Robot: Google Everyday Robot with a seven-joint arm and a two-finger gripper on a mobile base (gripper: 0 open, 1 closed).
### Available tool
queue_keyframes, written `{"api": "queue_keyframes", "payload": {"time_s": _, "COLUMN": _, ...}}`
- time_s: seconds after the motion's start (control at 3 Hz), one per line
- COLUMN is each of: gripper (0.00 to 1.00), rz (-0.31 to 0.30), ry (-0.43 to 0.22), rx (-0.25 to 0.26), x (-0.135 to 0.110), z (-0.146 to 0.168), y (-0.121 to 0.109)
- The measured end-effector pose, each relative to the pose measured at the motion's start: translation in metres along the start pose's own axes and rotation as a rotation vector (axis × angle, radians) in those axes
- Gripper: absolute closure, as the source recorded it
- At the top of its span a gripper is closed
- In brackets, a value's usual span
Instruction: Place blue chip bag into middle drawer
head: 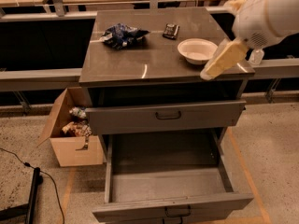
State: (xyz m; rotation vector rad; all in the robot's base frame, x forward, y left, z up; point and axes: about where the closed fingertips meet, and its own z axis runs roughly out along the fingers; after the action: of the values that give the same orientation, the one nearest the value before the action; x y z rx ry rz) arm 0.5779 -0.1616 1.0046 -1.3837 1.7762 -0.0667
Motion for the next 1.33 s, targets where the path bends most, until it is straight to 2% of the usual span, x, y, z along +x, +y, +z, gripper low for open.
{"api": "queue_keyframes", "payload": {"time_s": 0.33, "gripper": 0.0, "rz": 0.055, "ry": 0.062, "rx": 0.054, "x": 0.057, "z": 0.072, "y": -0.01}}
{"api": "queue_keyframes", "payload": {"time_s": 0.67, "gripper": 0.0, "rz": 0.103, "ry": 0.046, "rx": 0.162, "x": 0.091, "z": 0.137, "y": -0.05}}
{"api": "queue_keyframes", "payload": {"time_s": 1.0, "gripper": 0.0, "rz": 0.148, "ry": -0.086, "rx": 0.299, "x": 0.086, "z": 0.164, "y": -0.104}}
{"api": "queue_keyframes", "payload": {"time_s": 1.33, "gripper": 0.0, "rz": 0.187, "ry": -0.307, "rx": 0.436, "x": 0.021, "z": 0.13, "y": -0.161}}
